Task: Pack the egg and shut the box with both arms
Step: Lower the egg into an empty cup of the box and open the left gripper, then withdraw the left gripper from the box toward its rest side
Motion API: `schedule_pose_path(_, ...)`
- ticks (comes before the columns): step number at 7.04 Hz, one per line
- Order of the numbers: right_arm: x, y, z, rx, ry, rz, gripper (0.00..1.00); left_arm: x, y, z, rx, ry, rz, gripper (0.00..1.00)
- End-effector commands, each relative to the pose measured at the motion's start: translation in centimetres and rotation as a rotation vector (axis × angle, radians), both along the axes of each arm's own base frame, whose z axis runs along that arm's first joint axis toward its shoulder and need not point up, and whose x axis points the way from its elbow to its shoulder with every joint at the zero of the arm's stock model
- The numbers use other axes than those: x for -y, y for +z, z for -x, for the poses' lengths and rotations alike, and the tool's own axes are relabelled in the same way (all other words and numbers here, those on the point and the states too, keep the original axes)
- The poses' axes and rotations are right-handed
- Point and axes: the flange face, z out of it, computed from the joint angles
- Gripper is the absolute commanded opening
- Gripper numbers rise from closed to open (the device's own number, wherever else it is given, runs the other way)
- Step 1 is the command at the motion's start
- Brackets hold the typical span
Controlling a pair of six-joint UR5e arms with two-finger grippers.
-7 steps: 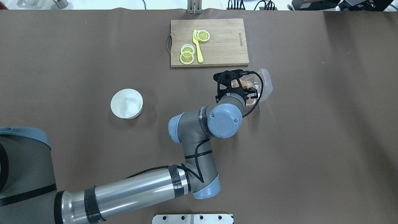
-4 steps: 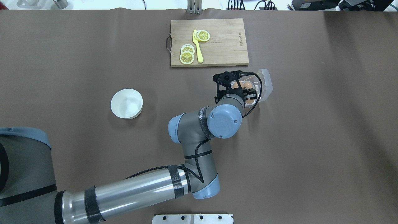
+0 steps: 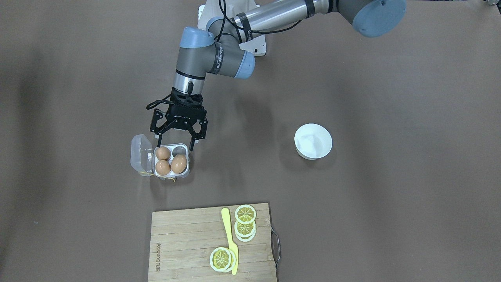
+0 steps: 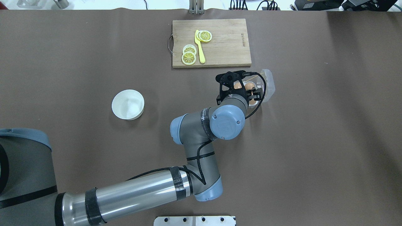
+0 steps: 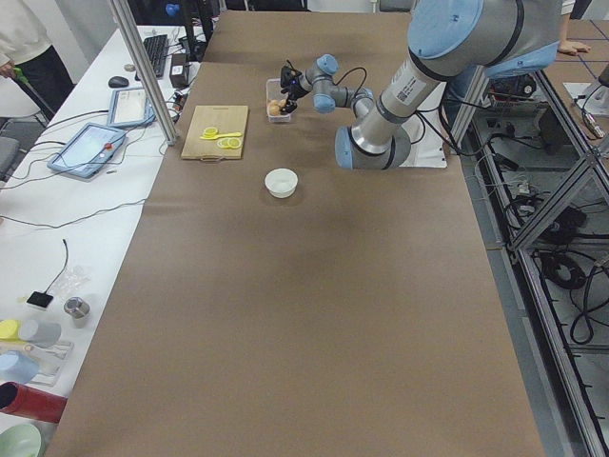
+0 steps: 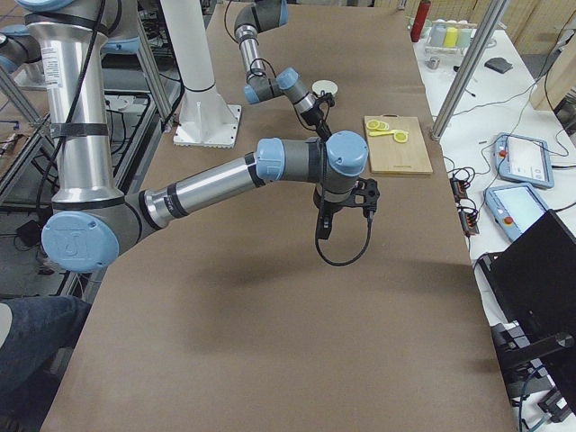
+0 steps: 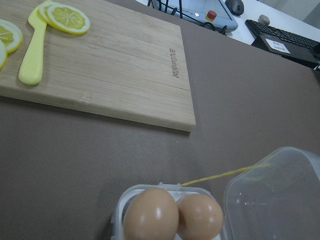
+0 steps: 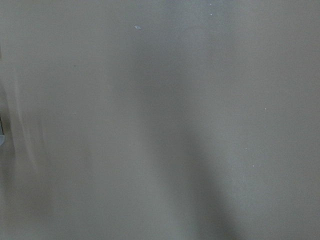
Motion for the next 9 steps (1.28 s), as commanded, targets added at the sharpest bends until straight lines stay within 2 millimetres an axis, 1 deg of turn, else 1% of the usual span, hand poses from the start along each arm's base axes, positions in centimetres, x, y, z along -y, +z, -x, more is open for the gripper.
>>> schedule_pose_path(1,0.0,0.0,0.0,0.0,0.0,0.0,1.0,0.4,-0.7,0.7,-0.036,0.001,-0.01,0.94)
schedule_pose_path(2,0.0,-0.2,0.0,0.0,0.0,-0.003,1.0,1.6,-0.9,1.6,-0.049,0.012,-0.006,0.94)
schedule_pose_path(3,0.3,-0.5,0.0,0.001,0.0,-0.009,1.0,3.8,-1.0,3.3,-0.055,0.031,0.004,0.97)
schedule_pose_path(4,0.5,-0.8,0.1,0.001,-0.002,-0.019,1.0,5.9,-1.0,5.3,-0.062,0.028,0.006,0.97)
schedule_pose_path(5,0.6,-1.5,0.0,0.005,-0.001,-0.033,1.0,6.7,0.9,7.6,-0.029,0.056,-0.026,0.98)
schedule_pose_path(6,1.1,-2.1,0.2,0.006,-0.005,-0.047,1.0,6.8,3.2,10.7,-0.013,0.067,-0.013,0.98)
schedule_pose_path(7,1.6,-2.5,0.9,0.003,-0.018,-0.056,1.0,7.7,4.2,14.7,0.011,0.122,0.038,0.98)
schedule_pose_path(8,2.2,-2.8,1.7,0.0,-0.027,-0.082,1.0,9.2,5.3,20.4,0.034,0.198,0.126,0.98)
schedule_pose_path(9,2.6,-3.0,2.2,-0.002,-0.014,-0.114,1.0,9.5,6.8,26.2,0.095,0.247,0.156,0.98)
